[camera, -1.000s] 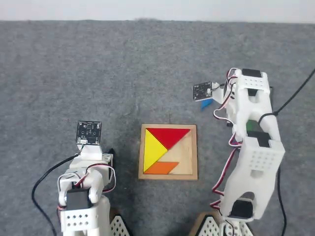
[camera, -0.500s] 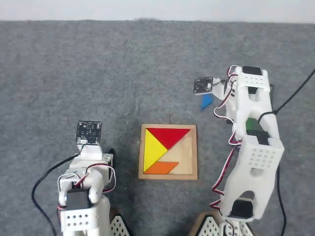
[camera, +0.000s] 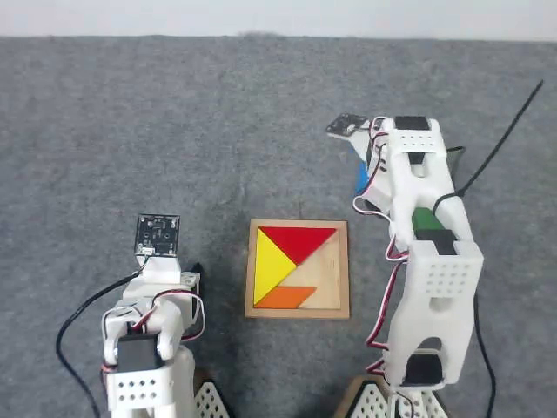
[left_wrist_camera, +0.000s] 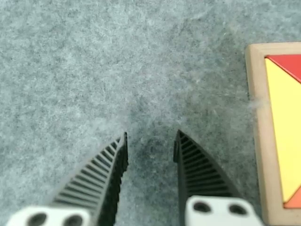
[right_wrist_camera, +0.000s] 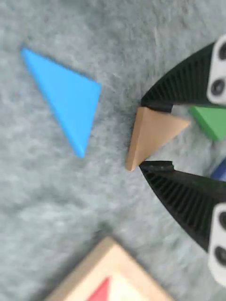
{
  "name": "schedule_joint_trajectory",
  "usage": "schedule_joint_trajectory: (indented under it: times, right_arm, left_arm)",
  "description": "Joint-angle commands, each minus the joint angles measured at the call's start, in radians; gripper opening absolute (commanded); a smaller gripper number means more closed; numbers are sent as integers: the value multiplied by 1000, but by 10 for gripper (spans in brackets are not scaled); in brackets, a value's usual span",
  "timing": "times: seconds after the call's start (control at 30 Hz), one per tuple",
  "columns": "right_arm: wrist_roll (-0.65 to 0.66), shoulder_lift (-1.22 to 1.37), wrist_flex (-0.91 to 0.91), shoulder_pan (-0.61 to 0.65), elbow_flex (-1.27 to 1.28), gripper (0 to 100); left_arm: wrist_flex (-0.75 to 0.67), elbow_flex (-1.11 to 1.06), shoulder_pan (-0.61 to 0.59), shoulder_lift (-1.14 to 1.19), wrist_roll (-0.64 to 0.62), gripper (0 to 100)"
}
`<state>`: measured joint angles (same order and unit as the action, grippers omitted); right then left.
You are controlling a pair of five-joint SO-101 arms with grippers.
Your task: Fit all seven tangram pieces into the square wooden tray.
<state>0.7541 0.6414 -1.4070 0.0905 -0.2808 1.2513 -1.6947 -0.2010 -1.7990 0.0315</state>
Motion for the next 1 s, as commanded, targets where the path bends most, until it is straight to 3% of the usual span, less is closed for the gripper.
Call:
schedule_joint_trajectory:
  times: [0.0, 0.13, 0.23, 0.67, 0.97]
  right_arm:
    - [-227, -4, -25, 36, -57, 114]
    - [-479, -5, -70, 50, -98, 154]
    - [-545, -5, -104, 53, -126, 200]
    - [-169, 8, 13, 48, -91, 239]
    - [-123, 5, 125, 50, 15, 228]
  left_arm:
    - [6, 12, 6, -11, 9, 150]
    - [6, 12, 6, -11, 9, 150]
    - [6, 12, 6, -11, 9, 150]
    - [6, 12, 6, -11, 9, 150]
    - [6, 12, 6, -11, 9, 150]
